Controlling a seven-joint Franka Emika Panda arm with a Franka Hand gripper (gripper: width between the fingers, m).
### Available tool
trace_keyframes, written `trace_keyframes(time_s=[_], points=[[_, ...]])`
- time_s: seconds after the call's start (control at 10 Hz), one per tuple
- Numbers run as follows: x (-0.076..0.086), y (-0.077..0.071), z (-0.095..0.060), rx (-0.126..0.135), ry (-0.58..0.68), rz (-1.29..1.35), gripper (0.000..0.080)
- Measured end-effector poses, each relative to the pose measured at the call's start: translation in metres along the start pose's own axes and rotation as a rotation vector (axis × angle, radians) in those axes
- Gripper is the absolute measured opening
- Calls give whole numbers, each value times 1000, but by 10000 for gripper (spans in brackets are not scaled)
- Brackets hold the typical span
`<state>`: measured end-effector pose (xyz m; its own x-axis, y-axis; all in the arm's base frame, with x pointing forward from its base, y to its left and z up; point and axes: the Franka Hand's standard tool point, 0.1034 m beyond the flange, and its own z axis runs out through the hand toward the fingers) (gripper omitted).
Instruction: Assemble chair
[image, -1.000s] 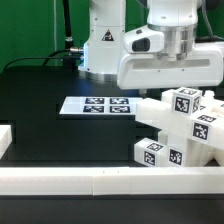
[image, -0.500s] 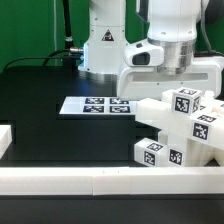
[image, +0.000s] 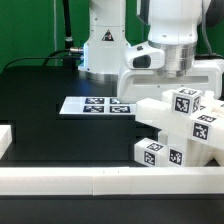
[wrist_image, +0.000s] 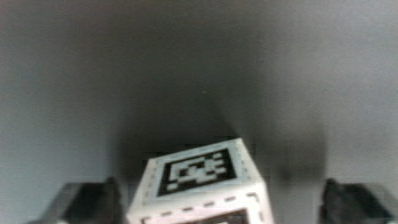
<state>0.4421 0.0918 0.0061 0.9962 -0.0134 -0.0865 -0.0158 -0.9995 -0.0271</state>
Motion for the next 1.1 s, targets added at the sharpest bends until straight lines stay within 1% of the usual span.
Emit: trace_keyframes(time_s=[0.1, 0.2, 0.3, 0.5, 0.6, 0.7, 1.0, 1.1], points=[[0, 0, 0, 0, 0, 0, 404], [0, 0, 0, 0, 0, 0, 404], [0, 0, 0, 0, 0, 0, 278], [1, 1, -2, 1, 3, -1, 278], [3, 3, -8, 5, 4, -2, 278], [5, 4, -21, 13, 1, -4, 278], [9, -7, -77, 53, -7, -12, 279], [12, -10, -93, 66, -19, -13, 279]])
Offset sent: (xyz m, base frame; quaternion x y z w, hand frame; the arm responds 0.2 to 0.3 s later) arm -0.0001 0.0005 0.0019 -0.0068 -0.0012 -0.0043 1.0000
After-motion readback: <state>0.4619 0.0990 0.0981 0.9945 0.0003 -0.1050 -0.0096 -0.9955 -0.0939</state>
